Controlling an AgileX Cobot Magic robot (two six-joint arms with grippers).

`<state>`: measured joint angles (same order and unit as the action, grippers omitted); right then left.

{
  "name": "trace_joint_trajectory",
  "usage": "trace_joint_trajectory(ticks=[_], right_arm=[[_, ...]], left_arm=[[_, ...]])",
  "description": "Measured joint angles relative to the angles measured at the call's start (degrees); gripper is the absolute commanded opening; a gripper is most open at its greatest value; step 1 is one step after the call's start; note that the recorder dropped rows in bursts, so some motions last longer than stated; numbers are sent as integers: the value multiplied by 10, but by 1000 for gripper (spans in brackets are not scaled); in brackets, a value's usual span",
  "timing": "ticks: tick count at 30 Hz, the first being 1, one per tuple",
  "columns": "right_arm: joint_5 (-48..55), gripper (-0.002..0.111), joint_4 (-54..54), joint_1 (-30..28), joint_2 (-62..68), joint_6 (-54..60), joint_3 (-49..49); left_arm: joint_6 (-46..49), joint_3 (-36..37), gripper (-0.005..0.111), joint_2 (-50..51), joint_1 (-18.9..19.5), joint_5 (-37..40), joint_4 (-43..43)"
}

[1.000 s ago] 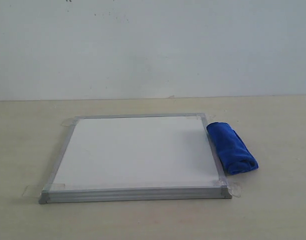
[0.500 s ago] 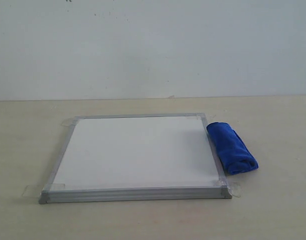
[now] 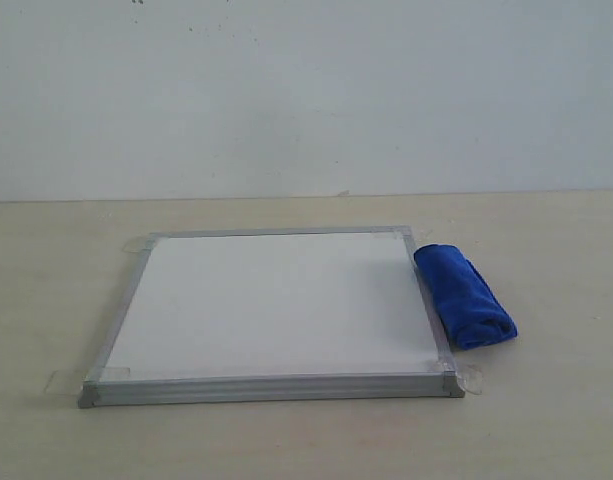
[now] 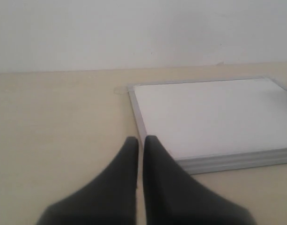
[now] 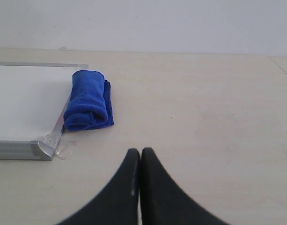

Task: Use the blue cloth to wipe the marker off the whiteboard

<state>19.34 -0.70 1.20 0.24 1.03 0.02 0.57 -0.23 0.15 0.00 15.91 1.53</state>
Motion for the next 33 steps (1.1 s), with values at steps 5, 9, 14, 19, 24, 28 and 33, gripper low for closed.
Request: trace_joint_trajectory(ticks=[5,9,14,19,24,28,33], right_arm=[[0,0,0,0,0,0,0],[0,0,0,0,0,0,0],[0,0,0,0,0,0,0],[0,0,0,0,0,0,0],[0,0,0,0,0,0,0],[0,0,0,0,0,0,0],[0,0,0,0,0,0,0]], left_arm=[[1,0,4,0,0,5,1],[-6,0,4,0,0,5,2],[-10,0,4,0,0,5,4],[-6,0,4,0,0,5,4],[0,0,4,0,0,5,4],[12,0,4,0,0,5,4],[15,0,4,0,0,5,4]])
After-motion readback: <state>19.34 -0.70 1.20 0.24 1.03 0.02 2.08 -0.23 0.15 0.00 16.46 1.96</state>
